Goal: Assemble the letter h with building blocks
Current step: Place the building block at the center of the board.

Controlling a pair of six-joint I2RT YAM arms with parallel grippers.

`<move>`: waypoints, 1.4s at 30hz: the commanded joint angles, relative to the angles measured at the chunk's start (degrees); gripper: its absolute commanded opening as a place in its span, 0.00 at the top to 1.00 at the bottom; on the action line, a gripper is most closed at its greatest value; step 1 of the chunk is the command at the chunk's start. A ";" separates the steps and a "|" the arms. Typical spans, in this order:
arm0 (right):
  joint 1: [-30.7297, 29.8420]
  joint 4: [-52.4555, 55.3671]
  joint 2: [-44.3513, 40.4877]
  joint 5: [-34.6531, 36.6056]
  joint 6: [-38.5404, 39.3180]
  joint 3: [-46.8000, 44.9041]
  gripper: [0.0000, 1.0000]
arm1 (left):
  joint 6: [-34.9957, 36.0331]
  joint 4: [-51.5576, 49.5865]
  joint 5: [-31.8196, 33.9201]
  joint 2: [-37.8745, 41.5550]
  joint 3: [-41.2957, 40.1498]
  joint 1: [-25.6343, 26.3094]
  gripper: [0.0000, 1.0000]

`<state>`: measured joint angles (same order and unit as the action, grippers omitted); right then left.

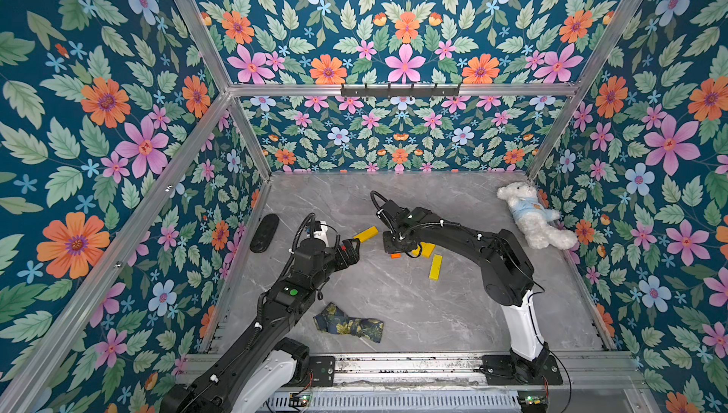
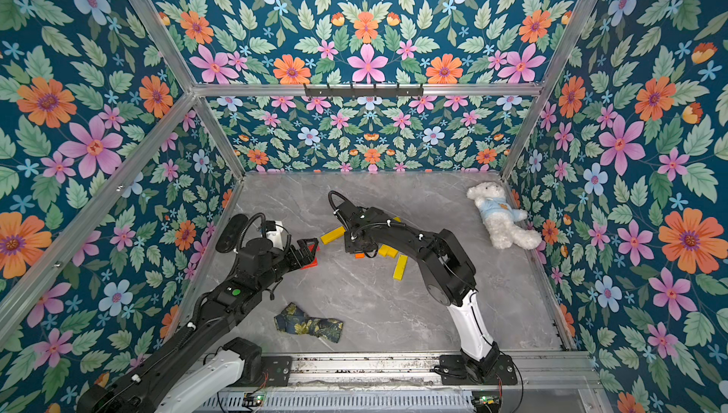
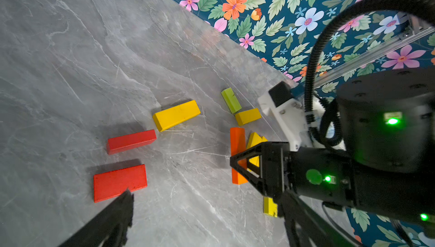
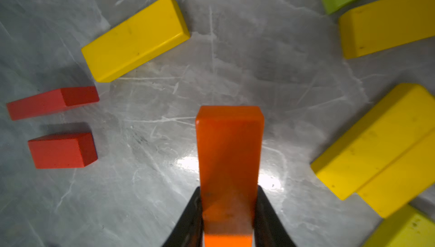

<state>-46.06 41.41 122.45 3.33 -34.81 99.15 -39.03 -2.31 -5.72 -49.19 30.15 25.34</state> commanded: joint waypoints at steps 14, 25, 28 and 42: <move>-2.41 5.17 8.84 2.67 -6.03 8.33 0.70 | 0.09 -0.98 0.88 0.89 0.17 -0.03 0.00; -1.80 5.93 12.14 2.67 -7.01 11.62 0.67 | 0.20 -1.82 1.23 2.01 -0.18 -0.03 0.00; -1.51 6.22 12.47 2.99 -7.38 11.79 0.65 | 0.27 -1.82 1.23 2.00 -0.18 0.01 0.01; -1.27 6.01 13.43 3.08 -8.15 12.86 0.52 | 0.54 -2.00 1.59 2.24 -0.36 -0.03 0.00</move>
<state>-47.40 45.23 135.24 5.72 -42.02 112.31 -38.81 -4.38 -4.58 -47.05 29.87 25.34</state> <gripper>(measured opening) 0.471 0.996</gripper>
